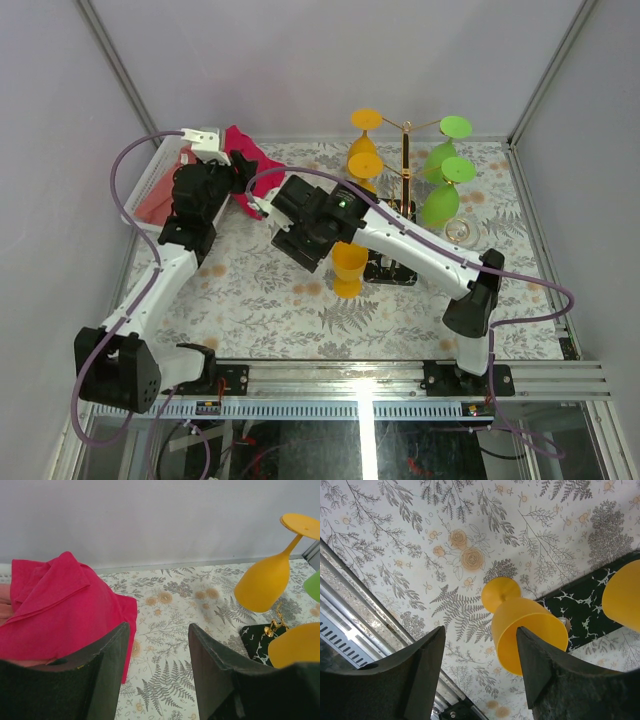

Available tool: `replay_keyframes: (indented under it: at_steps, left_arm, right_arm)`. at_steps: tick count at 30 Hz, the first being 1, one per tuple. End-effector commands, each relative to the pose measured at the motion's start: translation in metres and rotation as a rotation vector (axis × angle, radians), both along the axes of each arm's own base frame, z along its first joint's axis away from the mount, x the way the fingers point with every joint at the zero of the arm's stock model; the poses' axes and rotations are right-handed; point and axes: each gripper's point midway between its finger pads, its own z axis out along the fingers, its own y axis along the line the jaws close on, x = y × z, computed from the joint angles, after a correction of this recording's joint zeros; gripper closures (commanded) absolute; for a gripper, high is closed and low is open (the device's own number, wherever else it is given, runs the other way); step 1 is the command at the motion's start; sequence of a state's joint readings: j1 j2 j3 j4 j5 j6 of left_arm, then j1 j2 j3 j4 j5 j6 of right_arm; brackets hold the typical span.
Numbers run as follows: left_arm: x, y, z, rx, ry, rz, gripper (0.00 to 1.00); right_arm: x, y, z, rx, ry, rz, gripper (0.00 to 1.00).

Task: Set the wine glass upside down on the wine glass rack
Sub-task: Pick up the wine glass at the center of the board.

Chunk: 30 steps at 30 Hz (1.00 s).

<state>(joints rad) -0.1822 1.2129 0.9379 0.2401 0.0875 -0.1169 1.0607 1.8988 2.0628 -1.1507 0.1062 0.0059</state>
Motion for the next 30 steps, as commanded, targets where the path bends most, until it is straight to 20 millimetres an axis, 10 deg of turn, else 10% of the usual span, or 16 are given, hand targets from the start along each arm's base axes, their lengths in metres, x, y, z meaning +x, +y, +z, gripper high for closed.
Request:
replay_keyframes:
  at_steps: [1, 11, 30]
  left_arm:
    - [-0.008, 0.008, 0.005, 0.007, -0.011, 0.022, 0.5]
    - [-0.019, 0.029, 0.02, 0.027, -0.033, 0.121, 0.49]
    - [-0.039, 0.077, 0.07, 0.045, -0.092, 0.331, 0.09]
  right_arm:
    - [-0.002, -0.012, 0.006, -0.038, -0.033, -0.031, 0.35]
    - [-0.005, -0.015, -0.017, -0.115, -0.001, -0.031, 0.35]
    - [0.009, -0.038, -0.032, -0.298, -0.057, -0.052, 0.34]
